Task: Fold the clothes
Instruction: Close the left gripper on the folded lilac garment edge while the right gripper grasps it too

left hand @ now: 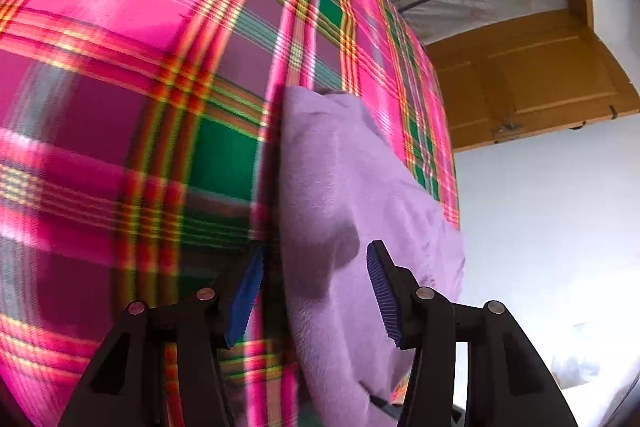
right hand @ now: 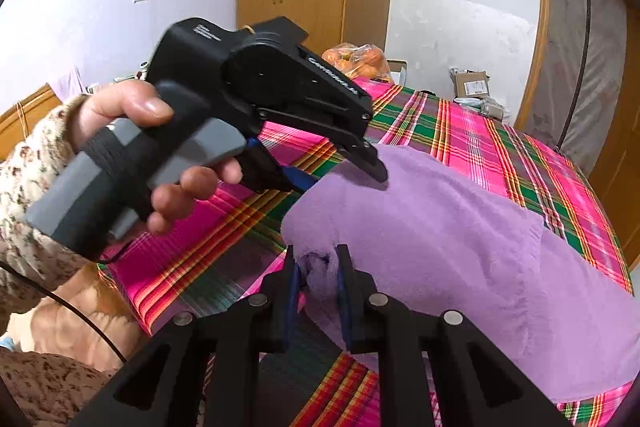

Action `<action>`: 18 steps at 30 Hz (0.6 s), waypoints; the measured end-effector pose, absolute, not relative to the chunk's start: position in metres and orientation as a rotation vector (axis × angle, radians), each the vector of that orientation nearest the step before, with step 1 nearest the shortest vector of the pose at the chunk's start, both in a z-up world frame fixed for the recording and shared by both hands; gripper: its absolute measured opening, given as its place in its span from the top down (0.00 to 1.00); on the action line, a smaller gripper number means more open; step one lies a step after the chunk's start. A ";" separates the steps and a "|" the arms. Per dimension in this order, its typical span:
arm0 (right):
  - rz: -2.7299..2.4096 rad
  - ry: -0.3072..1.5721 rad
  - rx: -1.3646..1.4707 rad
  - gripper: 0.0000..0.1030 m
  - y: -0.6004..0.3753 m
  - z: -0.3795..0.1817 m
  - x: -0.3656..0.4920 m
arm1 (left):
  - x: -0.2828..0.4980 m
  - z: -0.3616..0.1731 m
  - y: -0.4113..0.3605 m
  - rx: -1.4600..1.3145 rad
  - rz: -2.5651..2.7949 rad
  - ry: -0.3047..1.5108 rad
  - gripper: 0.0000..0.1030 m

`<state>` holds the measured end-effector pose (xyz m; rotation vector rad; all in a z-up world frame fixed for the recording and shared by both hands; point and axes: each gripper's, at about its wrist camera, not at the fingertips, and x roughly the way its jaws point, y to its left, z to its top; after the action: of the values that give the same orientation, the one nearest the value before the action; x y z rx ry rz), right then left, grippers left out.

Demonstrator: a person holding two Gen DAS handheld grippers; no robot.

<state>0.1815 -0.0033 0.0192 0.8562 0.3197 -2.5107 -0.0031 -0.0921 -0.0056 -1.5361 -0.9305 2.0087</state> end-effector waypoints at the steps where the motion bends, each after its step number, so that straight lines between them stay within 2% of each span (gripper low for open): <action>1: -2.510 0.319 0.858 0.83 -0.003 0.019 0.183 | -0.005 -0.005 -0.089 -1.533 2.004 -0.920 0.47; 5: -2.503 0.319 0.863 0.83 -0.003 0.019 0.184 | -0.014 -0.006 -0.080 -1.521 1.952 -0.918 0.47; 10: -2.493 0.312 0.869 0.83 -0.003 0.018 0.179 | -0.020 -0.012 -0.081 -1.520 1.921 -0.974 0.55; 12: -2.487 0.307 0.874 0.83 -0.002 0.017 0.174 | -0.021 -0.013 -0.078 -1.517 1.937 -0.942 0.68; 14: -2.483 0.313 0.877 0.83 -0.004 0.016 0.173 | -0.020 -0.013 -0.078 -1.499 1.965 -0.919 0.86; 18: -2.479 0.315 0.881 0.83 -0.008 0.017 0.172 | -0.022 -0.014 -0.083 -1.441 1.970 -0.931 0.89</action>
<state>0.1721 -0.0082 0.0170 0.8808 0.3145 -2.4788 -0.0220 -0.0833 -0.0136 -1.4412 -0.9311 1.9699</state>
